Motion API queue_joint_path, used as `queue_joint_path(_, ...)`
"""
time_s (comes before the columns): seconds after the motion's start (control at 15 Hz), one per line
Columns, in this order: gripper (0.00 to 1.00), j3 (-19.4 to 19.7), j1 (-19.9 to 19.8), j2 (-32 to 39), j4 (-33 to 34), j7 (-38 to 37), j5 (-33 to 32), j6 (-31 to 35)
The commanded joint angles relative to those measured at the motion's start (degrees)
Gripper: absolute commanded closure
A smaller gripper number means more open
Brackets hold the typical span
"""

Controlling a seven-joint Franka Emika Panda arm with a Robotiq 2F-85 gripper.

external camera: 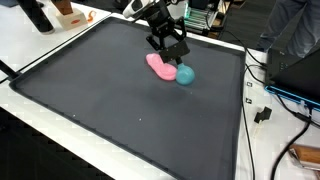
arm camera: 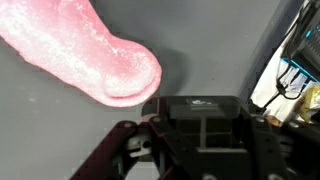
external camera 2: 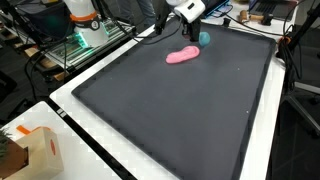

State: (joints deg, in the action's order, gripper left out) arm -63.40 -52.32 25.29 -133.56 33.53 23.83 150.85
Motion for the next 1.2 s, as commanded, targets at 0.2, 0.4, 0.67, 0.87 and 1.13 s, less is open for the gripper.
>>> queue_joint_path(0.2,0.65,-0.18,-0.16,-0.26,-1.47,7.07,4.54,2.58)
queue_joint_path(0.4,0.65,-0.09,0.02,-0.31,-1.73,8.29,5.17,3.74)
queue_joint_path(0.67,0.65,-0.02,0.73,-1.36,-1.93,7.02,5.29,4.69)
queue_joint_path(0.87,0.65,0.26,1.79,-3.27,-2.08,5.16,5.02,4.99)
queue_joint_path(1.13,0.65,0.74,3.79,-6.87,-2.03,1.58,4.68,4.64)
